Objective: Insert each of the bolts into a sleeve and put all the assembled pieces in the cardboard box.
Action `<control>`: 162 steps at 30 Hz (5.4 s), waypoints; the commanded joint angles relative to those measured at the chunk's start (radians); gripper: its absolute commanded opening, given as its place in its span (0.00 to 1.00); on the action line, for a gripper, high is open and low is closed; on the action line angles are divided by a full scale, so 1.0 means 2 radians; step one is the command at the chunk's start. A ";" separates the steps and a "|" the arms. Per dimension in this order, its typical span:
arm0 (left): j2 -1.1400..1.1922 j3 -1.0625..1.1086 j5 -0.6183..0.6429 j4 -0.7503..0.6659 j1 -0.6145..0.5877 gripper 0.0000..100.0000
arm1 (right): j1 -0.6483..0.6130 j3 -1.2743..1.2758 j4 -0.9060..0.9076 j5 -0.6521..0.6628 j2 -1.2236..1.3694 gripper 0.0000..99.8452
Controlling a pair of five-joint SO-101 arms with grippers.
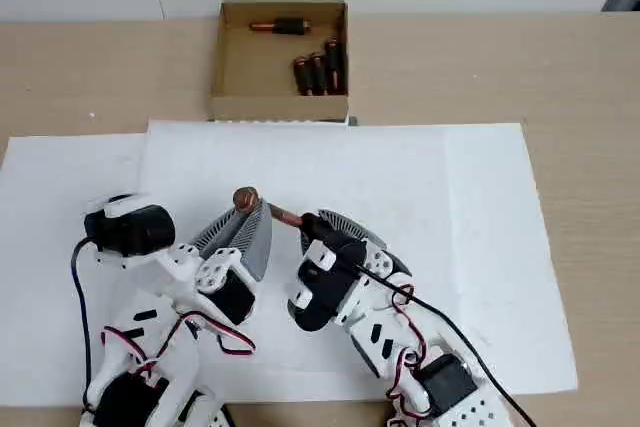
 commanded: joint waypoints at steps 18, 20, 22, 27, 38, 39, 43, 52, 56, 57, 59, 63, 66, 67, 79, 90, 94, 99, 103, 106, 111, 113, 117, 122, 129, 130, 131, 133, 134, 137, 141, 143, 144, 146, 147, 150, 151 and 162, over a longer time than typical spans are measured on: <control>-0.005 -0.036 -0.002 -0.013 0.004 0.01 | 0.001 0.007 -0.011 0.004 0.001 0.00; -0.005 -0.030 -0.002 -0.013 0.012 0.01 | 0.001 0.007 -0.011 0.004 0.001 0.00; -0.005 -0.022 -0.002 -0.014 0.023 0.01 | 0.001 0.007 -0.011 0.004 0.001 0.00; -0.005 -0.002 -0.002 -0.027 0.032 0.01 | 0.001 0.007 -0.011 0.004 0.001 0.00; -0.005 0.007 -0.005 -0.036 0.031 0.01 | 0.001 0.007 -0.011 0.004 0.000 0.00; -0.005 0.007 -0.006 -0.036 0.031 0.01 | 0.001 0.007 -0.011 0.004 0.000 0.00; -0.005 0.012 -0.010 -0.036 0.017 0.01 | 0.001 0.007 -0.011 0.004 0.000 0.00; -0.005 0.013 -0.024 -0.035 0.019 0.01 | 0.001 0.007 -0.011 0.004 0.000 0.00; -0.005 0.013 -0.007 -0.035 0.041 0.01 | 0.001 0.007 -0.011 0.004 0.000 0.00; -0.005 0.013 -0.005 -0.035 0.041 0.01 | 0.001 0.007 -0.011 0.004 0.000 0.00; -0.005 0.013 -0.005 -0.035 0.041 0.01 | 0.001 0.007 -0.011 0.004 0.000 0.00; -0.005 0.023 -0.005 -0.035 0.041 0.01 | 0.001 0.007 -0.012 0.004 0.000 0.00; -0.005 0.039 -0.005 -0.035 0.044 0.01 | 0.001 0.007 -0.014 0.004 0.000 0.00; -0.005 0.044 -0.005 -0.034 0.044 0.01 | 0.001 0.007 -0.015 0.004 -0.002 0.00; -0.005 0.110 -0.005 -0.034 0.087 0.03 | 0.001 0.007 -0.016 0.004 -0.003 0.00; -0.005 0.094 -0.045 -0.034 0.061 0.26 | 0.001 0.007 -0.016 0.003 -0.003 0.00; -0.005 0.066 -0.084 -0.033 0.005 0.24 | 0.004 0.007 -0.016 0.000 -0.004 0.00; -0.005 0.049 -0.123 -0.028 -0.067 0.13 | 0.030 0.007 -0.016 -0.005 -0.004 0.00; -0.005 0.040 -0.160 -0.017 -0.127 0.00 | 0.079 0.003 -0.016 -0.067 -0.004 0.00; -0.005 0.045 -0.170 0.000 -0.163 0.00 | 0.108 0.002 -0.012 -0.105 -0.001 0.00; -0.005 0.105 -0.200 0.023 -0.185 0.01 | 0.136 -0.016 0.013 -0.202 0.002 0.00; -0.006 0.142 -0.219 0.021 -0.188 0.01 | 0.135 -0.044 0.053 -0.234 0.002 0.00; -0.006 0.184 -0.239 0.009 -0.189 0.01 | 0.136 -0.117 0.127 -0.255 0.013 0.00; -0.005 0.187 -0.241 -0.007 -0.186 0.01 | 0.137 -0.193 0.148 -0.258 0.104 0.00; -0.005 0.187 -0.242 -0.005 -0.187 0.01 | 0.137 -0.338 0.079 -0.260 0.339 0.00; -0.005 0.187 -0.242 -0.005 -0.187 0.01 | 0.137 -0.364 0.071 -0.260 0.376 0.00; -0.005 0.187 -0.242 -0.005 -0.187 0.01 | 0.138 -0.393 0.065 -0.259 0.415 0.00; -0.005 0.187 -0.242 -0.005 -0.187 0.01 | 0.138 -0.452 0.054 -0.257 0.491 0.00; -0.005 0.187 -0.242 -0.005 -0.187 0.01 | 0.138 -0.483 0.049 -0.256 0.527 0.00; -0.005 0.187 -0.242 -0.005 -0.187 0.01 | 0.138 -0.581 0.038 -0.246 0.634 0.00; -0.005 0.187 -0.242 -0.005 -0.187 0.01 | 0.138 -0.713 0.037 -0.208 0.769 0.00; -0.005 0.187 -0.242 -0.005 -0.186 0.01 | 0.138 -0.779 0.037 -0.189 0.830 0.00; -0.005 0.187 -0.242 -0.005 -0.186 0.01 | 0.138 -0.810 0.037 -0.179 0.859 0.00; -0.005 0.187 -0.242 -0.005 -0.186 0.01 | 0.138 -0.872 0.037 -0.157 0.917 0.00; -0.005 0.187 -0.242 -0.005 -0.186 0.01 | 0.138 -0.903 0.037 -0.144 0.945 0.00; -0.005 0.187 -0.242 -0.005 -0.186 0.01 | 0.138 -0.980 0.037 -0.100 1.021 0.00; -0.005 0.187 -0.242 -0.005 -0.186 0.01 | 0.138 -1.003 0.037 -0.084 1.046 0.00; -0.005 0.187 -0.239 -0.005 -0.186 0.01 | 0.138 -1.229 0.007 0.068 1.294 0.00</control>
